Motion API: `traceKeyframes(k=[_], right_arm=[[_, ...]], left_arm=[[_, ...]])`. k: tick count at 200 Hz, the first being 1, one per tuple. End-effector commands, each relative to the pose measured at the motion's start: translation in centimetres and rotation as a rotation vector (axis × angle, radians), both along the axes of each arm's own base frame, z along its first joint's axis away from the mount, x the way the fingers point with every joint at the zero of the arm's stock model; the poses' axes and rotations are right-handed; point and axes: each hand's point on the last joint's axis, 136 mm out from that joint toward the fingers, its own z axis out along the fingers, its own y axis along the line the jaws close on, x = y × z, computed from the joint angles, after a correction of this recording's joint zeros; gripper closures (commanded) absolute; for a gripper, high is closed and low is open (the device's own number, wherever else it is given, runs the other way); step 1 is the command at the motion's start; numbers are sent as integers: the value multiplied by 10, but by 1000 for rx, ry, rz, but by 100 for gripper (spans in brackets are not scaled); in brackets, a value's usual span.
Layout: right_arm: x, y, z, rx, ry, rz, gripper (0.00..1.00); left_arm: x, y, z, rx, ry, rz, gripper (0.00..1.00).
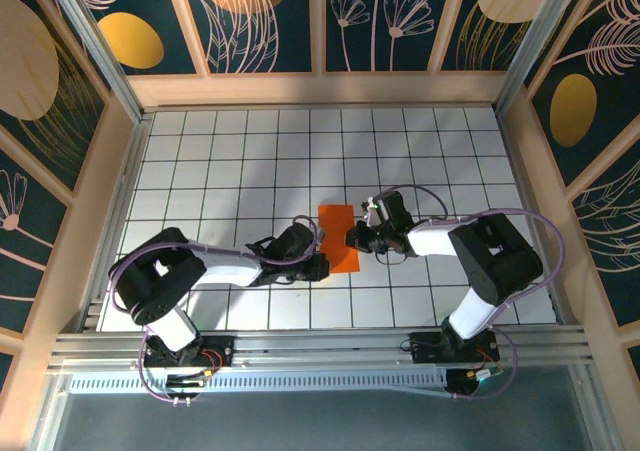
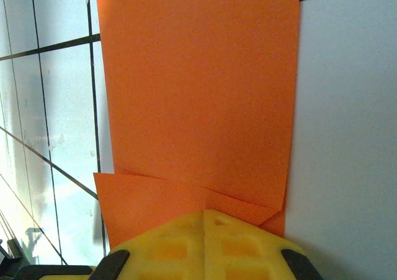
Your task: Fold a paper plane with a square sheet of paper (fold left side to right side)
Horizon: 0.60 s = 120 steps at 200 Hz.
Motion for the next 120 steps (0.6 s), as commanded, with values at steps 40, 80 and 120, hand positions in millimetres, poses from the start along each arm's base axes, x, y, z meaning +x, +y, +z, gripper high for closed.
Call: traceKeyframes(k=[40,80,120], right_arm=[[-25,-39,-47,-190,129,-42,100],[-25,-37,-46,-181,129,-37,100],[-25,-35,-44,-178,124,-32,100]], left_arm=[[-13,33,-12,111,7,27,100],[-5,25,14,42,-41,52,100],[10,2,45,-90,-62,43,100]])
